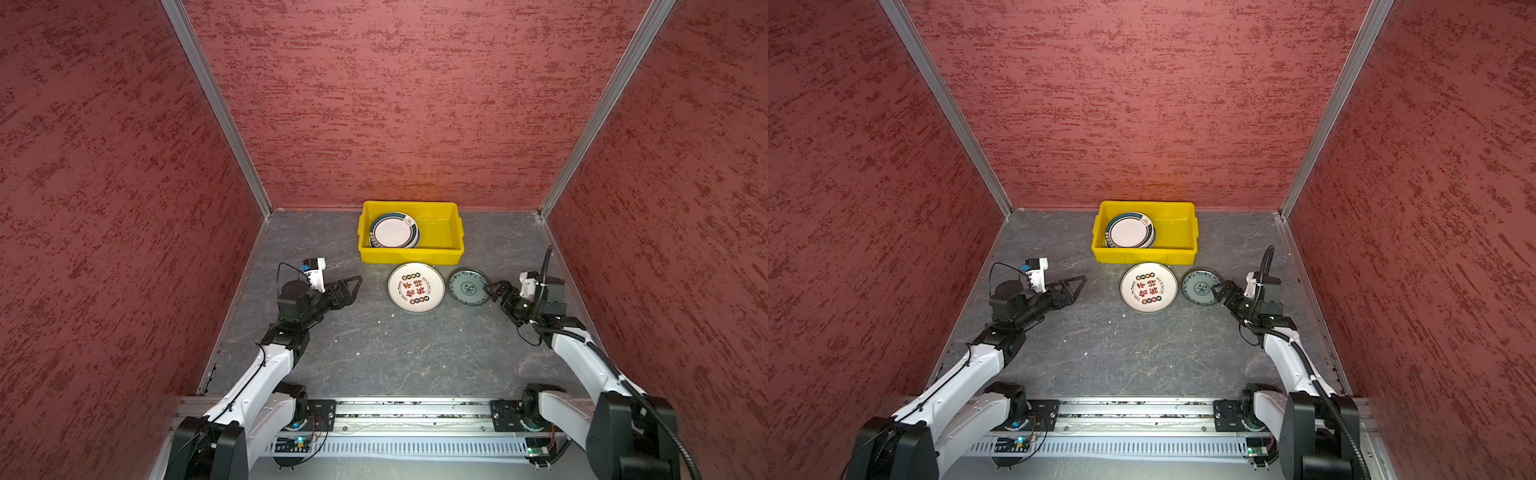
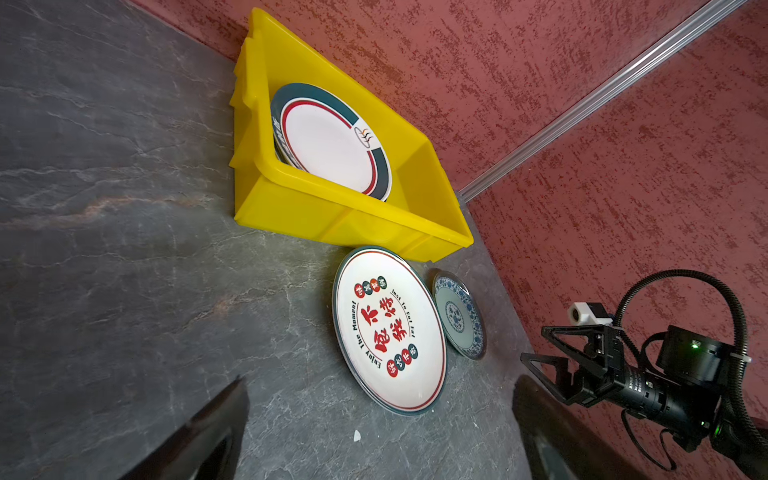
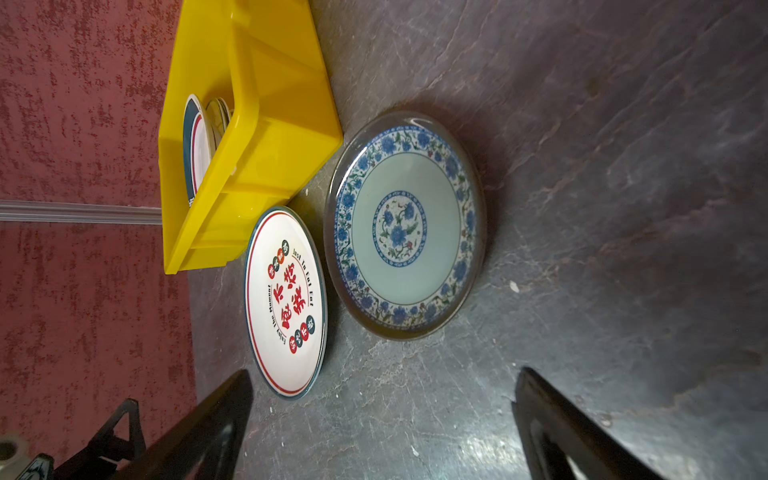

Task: Place the plates into the plastic bin on the countertop
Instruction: 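Withdraw the left gripper while the right gripper moves to the floral plate, then pinch the blue floral plate's rim with the right gripper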

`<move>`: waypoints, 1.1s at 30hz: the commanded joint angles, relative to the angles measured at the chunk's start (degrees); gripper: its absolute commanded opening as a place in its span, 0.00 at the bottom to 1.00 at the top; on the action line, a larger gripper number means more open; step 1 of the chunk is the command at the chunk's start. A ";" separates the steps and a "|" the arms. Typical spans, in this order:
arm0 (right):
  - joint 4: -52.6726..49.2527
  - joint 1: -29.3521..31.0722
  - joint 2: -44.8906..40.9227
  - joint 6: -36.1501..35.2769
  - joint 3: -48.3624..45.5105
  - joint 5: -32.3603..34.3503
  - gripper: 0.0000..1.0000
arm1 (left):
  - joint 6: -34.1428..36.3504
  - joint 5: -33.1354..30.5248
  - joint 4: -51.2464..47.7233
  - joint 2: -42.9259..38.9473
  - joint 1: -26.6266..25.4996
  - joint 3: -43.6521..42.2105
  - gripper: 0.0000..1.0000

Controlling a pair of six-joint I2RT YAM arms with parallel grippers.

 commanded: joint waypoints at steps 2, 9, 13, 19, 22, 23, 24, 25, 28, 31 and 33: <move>5.28 -0.84 -0.25 2.63 -2.55 -1.84 0.99 | -1.31 1.57 5.47 2.05 0.44 -0.32 0.99; 5.28 -1.42 -0.41 2.28 -3.68 -2.87 0.99 | -3.06 3.63 9.36 6.70 0.42 -0.42 0.99; 6.75 -1.51 -0.37 2.15 -5.56 -2.53 0.99 | -3.06 3.58 10.26 7.71 0.44 -0.60 0.99; 11.40 -1.60 2.46 3.43 -8.09 -4.41 0.96 | -2.40 2.60 9.64 8.11 0.49 -0.53 0.99; 13.33 -1.72 3.79 2.85 -8.32 -4.61 0.91 | -2.60 2.80 9.11 8.73 0.52 -0.07 0.99; 13.46 -1.77 4.30 2.52 -8.14 -4.25 0.90 | -2.87 3.04 9.36 8.97 0.54 -0.07 0.99; 13.75 -1.82 4.86 2.31 -7.93 -3.98 0.88 | -3.08 3.27 9.73 9.29 0.53 -0.08 0.99; 14.47 -1.86 5.55 2.27 -7.91 -3.96 0.86 | -3.27 3.36 10.00 9.75 0.53 -0.05 0.99; 17.12 -1.84 8.28 2.60 -7.55 -4.42 0.82 | -3.58 3.57 10.38 11.64 0.53 0.09 0.99; 21.27 -1.87 11.42 4.43 -7.75 -5.46 0.78 | -3.93 4.31 12.37 13.12 0.62 0.28 0.99; 24.48 -1.87 13.45 5.67 -8.06 -6.19 0.76 | -4.07 4.62 12.74 13.67 0.62 0.41 0.99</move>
